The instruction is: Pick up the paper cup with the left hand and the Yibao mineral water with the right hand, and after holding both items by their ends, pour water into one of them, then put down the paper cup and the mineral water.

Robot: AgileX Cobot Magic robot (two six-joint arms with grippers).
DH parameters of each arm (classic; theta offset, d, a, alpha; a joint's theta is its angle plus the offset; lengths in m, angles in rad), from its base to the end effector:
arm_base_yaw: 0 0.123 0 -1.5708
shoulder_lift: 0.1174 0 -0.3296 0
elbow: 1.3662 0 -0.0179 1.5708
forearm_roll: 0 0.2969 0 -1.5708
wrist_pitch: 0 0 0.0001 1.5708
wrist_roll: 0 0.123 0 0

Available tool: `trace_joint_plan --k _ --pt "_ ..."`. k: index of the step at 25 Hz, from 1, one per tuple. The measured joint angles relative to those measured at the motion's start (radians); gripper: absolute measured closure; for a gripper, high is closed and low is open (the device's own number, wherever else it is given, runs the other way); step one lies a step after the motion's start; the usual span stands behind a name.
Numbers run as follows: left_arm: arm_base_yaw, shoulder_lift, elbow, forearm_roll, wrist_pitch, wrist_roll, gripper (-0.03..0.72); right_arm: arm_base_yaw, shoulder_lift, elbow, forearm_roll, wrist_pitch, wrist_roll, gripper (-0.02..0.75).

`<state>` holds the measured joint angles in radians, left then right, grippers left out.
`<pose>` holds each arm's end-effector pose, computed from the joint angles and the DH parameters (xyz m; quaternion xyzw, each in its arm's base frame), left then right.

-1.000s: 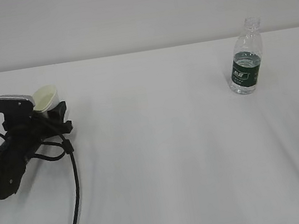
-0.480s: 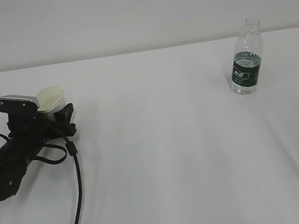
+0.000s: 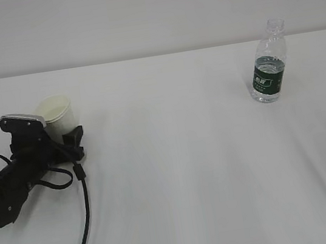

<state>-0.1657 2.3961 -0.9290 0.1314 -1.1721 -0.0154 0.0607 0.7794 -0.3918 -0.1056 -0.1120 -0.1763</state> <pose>0.4512 -0.0905 0.0029 0.1159 0.7684 -0.0877 0.6232 0.2035 0.0138 0.2866 -0.1348 0.7588 -0.0656 0.6338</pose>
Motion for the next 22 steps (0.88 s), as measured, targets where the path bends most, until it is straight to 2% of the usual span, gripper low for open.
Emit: trace_joint_plan --k 22 --pt "0.002 -0.079 0.047 0.002 0.015 0.001 0.146 0.000 0.000 0.000 0.000 0.002 0.002 0.148"
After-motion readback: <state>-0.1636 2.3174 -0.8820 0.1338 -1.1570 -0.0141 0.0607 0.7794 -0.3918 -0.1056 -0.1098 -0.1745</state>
